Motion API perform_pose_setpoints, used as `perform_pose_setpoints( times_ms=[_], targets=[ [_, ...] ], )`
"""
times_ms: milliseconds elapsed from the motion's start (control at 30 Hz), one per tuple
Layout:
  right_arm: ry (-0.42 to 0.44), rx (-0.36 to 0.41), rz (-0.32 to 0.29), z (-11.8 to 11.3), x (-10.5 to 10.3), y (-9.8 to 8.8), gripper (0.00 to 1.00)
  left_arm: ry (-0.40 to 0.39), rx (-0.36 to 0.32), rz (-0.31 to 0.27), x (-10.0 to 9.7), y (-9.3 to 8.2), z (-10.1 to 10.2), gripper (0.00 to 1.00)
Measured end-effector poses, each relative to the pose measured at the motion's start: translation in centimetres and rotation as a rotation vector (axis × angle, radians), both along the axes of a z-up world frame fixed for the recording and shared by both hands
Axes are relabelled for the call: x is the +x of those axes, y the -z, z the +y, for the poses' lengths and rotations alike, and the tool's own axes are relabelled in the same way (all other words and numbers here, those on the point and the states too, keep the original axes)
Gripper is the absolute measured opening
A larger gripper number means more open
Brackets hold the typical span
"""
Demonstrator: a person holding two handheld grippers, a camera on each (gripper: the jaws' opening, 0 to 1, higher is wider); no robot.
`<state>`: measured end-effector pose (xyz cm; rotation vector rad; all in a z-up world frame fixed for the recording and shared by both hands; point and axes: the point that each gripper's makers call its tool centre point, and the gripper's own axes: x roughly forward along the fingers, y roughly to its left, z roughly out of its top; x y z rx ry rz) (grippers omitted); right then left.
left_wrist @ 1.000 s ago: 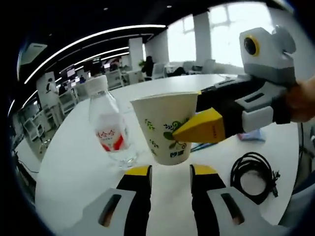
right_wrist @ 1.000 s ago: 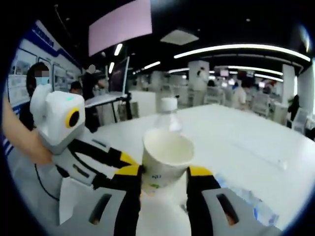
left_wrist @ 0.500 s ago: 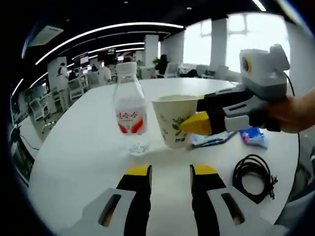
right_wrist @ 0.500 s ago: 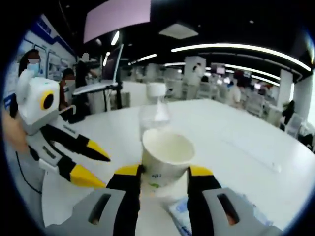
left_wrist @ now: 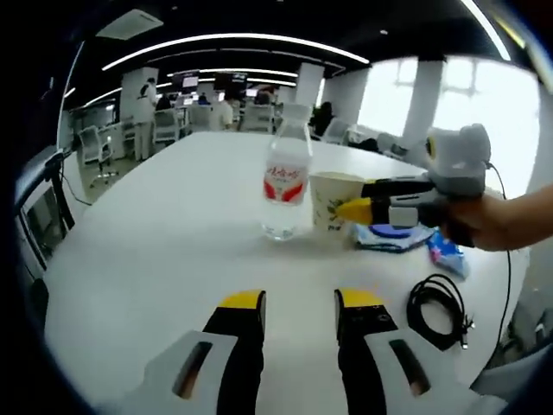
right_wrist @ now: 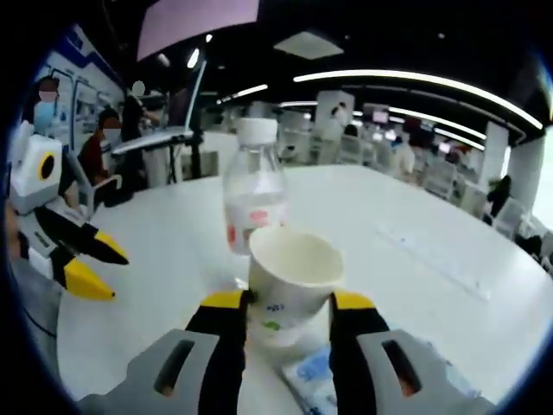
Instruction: Arrange the tabletop items into an orderly group along one side of the table until the central work area is clear of visible clutter.
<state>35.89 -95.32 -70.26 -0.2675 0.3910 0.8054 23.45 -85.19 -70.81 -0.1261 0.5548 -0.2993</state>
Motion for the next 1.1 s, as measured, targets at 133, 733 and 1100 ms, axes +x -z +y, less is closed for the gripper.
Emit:
perform_pose_setpoints(
  times_ms=[133,733,1100],
  targets=[
    [0.008,-0.008,0.014,0.0,0.2,0.8,0.34,-0.026,-0.033,0.030,-0.6,0.7,0.5,0.29],
    [0.036,-0.042,0.045,-1.0,0.6,1.8,0.34,-0.050,-0.084,0.037,-1.3,0.8,0.2,0.30],
    [0.052,-0.019,0.082,-0.9,0.6,1.9,0.34,-0.048,-0.094,0.045,-1.7,0.9,0.0,0.31]
  ],
)
